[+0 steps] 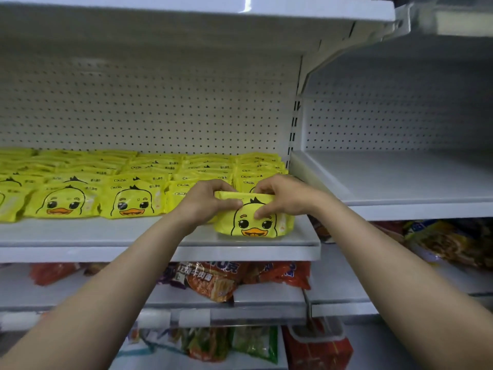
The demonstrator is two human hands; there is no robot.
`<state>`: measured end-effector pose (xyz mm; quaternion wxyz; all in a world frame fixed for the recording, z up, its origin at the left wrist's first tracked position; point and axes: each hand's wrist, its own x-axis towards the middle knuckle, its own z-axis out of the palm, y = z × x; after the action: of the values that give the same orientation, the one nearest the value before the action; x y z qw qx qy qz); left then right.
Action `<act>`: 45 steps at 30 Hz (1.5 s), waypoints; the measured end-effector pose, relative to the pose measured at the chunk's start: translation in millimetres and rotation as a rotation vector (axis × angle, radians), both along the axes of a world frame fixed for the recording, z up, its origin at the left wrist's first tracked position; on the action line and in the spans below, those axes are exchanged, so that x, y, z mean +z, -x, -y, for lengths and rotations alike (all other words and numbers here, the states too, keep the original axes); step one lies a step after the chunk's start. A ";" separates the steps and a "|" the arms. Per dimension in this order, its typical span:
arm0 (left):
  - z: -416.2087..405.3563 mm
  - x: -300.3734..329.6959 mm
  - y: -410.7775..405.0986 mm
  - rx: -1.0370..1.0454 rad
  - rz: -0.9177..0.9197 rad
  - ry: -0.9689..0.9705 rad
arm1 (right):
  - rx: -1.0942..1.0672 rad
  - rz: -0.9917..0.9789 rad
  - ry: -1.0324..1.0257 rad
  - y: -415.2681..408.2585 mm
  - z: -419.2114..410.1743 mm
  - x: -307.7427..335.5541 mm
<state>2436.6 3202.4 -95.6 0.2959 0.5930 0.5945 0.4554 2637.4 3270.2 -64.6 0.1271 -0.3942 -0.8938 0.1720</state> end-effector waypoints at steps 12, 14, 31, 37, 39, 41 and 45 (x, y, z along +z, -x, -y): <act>-12.4 -70.4 20.5 0.356 -0.957 -0.006 | -0.186 0.074 -0.013 -13.3 -44.9 -15.1; -13.9 -72.6 19.6 0.374 -0.946 -0.022 | -0.188 0.067 -0.006 -11.8 -49.5 -14.7; -22.6 -85.5 17.6 0.420 -0.827 -0.143 | -0.271 0.042 -0.101 0.3 -72.1 -26.6; -21.5 -87.1 18.6 0.416 -0.817 -0.147 | -0.255 0.116 -0.163 3.4 -72.7 -25.5; -20.7 -87.3 18.6 0.416 -0.811 -0.152 | -0.249 0.167 -0.190 7.4 -72.2 -24.7; -20.4 -86.9 18.9 0.413 -0.811 -0.150 | -0.249 0.233 -0.215 12.9 -71.5 -24.0; -16.4 -83.4 19.6 0.396 -0.809 -0.118 | -0.284 0.363 -0.288 25.2 -62.0 -20.4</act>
<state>2416.9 3218.7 -179.0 -0.0872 0.6142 0.7371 0.2681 2612.2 3332.2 -85.0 0.0426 -0.5179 -0.8529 -0.0501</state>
